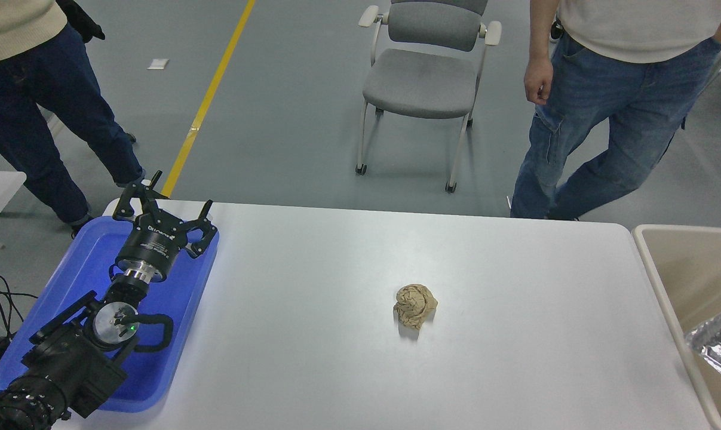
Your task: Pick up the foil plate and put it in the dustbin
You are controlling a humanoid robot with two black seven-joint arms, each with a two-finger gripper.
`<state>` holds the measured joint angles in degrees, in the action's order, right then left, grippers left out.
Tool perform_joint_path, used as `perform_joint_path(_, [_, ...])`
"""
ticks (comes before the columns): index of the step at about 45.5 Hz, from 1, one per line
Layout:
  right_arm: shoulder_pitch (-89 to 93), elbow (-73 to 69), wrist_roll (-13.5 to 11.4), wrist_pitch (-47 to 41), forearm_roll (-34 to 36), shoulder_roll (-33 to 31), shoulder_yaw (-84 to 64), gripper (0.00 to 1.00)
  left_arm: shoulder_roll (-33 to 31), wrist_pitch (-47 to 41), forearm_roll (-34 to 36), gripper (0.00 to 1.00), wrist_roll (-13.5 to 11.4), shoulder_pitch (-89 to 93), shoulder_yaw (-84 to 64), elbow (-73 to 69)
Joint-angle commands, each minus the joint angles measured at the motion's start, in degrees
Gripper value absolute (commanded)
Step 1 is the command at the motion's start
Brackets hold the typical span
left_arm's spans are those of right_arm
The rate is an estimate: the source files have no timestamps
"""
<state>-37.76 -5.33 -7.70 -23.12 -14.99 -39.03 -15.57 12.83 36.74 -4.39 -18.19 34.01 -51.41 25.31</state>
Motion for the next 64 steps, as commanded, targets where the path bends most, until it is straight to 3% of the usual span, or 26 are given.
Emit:
perform_joint_path(1, [2.78, 0.32, 0.23, 13.96, 2.07, 2.55, 3.61, 0.0, 0.0, 0.0, 0.0, 1.0, 0.0, 0.0, -0.01, 0.0])
perform_joint_path(16, [2.69, 0.41, 0.14, 27.33, 4.27, 5.63, 7.66, 0.0, 0.0, 0.0, -0.01, 1.0, 0.0, 0.0, -0.01, 0.0])
perform_joint_path(33, [2.78, 0.49, 0.23, 27.95, 4.18, 6.16, 6.78, 0.0, 0.0, 0.0, 0.0, 1.0, 0.0, 0.0, -0.01, 0.0])
perform_joint_path(34, [2.87, 0.58, 0.23, 27.95, 4.01, 6.07, 6.61, 0.18, 0.0, 0.0, 0.0, 1.0, 0.0, 0.0, -0.01, 0.0])
perform_joint_path(37, [2.87, 0.67, 0.32, 28.04, 3.39, 5.63, 6.52, 0.59, 0.0, 0.0, 0.0, 1.0, 0.0, 0.0, -0.01, 0.0])
perform_joint_path(39, [2.69, 0.67, 0.23, 28.04, 3.39, 5.46, 6.52, 0.77, 0.0, 0.0, 0.0, 1.0, 0.0, 0.0, -0.01, 0.0])
perform_joint_path(64, [0.41, -5.12, 0.23, 27.78, 2.69, 5.02, 6.34, 0.97, 0.0, 0.0, -0.01, 1.0, 0.0, 0.0, -0.01, 0.0])
